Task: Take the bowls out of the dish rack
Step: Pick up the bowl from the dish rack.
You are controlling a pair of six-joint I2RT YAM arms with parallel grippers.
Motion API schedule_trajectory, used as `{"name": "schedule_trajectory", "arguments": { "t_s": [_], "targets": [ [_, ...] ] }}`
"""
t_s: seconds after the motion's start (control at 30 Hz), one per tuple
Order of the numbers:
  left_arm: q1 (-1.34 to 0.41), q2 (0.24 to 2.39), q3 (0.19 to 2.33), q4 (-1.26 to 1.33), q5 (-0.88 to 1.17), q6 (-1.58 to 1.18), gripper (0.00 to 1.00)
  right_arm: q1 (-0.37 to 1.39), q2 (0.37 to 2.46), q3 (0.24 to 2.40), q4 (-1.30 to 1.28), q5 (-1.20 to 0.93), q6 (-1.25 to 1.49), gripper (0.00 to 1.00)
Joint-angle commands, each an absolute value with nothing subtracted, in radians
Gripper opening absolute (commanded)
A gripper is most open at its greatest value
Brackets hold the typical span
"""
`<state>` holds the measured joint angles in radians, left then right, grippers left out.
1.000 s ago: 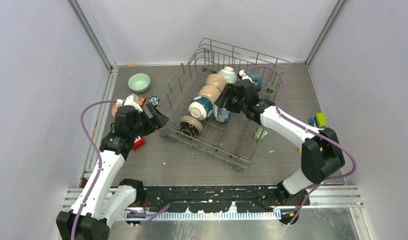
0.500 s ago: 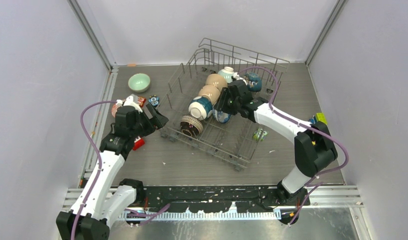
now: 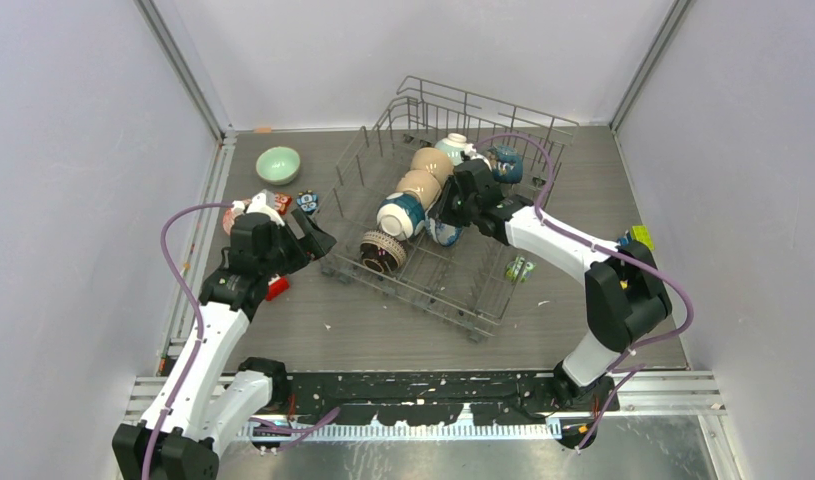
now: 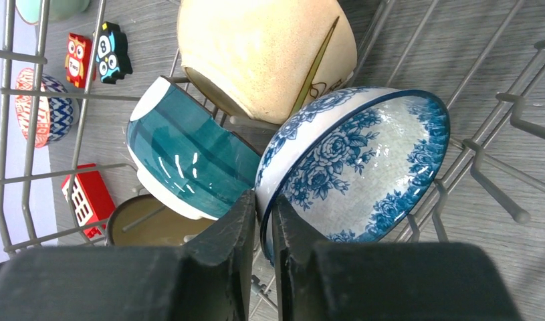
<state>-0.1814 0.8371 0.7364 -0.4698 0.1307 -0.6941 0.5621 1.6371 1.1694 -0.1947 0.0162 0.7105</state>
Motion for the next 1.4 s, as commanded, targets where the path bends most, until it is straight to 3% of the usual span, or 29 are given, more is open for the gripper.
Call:
{"name": "schedule_trajectory", "arguments": {
  "t_s": [0.0,0.33,0.9,1.2,1.37],
  "targets": [
    [-0.184,0.819,0.736,-0.464,0.117,-0.670,0.85,0.562,1.599,1.163,-0.152,0.040,0.712,0.18],
    [-0.184,0.816,0.743,-0.467,0.115,-0.669,0.85,0.557,1.515,1.123,-0.170,0.058,0.695,0.01],
    [-0.184,0.811,0.773,-0.492,0.108,-0.675,0.85,0.549,1.353,1.101,-0.192,0.049,0.657,0.01],
    [-0.184,0.817,0.868,-0.543,0.134,-0.683,0.85,0.548,1.173,1.052,0.068,-0.269,0.654,0.01],
    [-0.184,0.806,0.896,-0.533,0.194,-0.703,0.86,0.549,1.156,1.007,0.318,-0.492,0.785,0.01]
  ]
}}
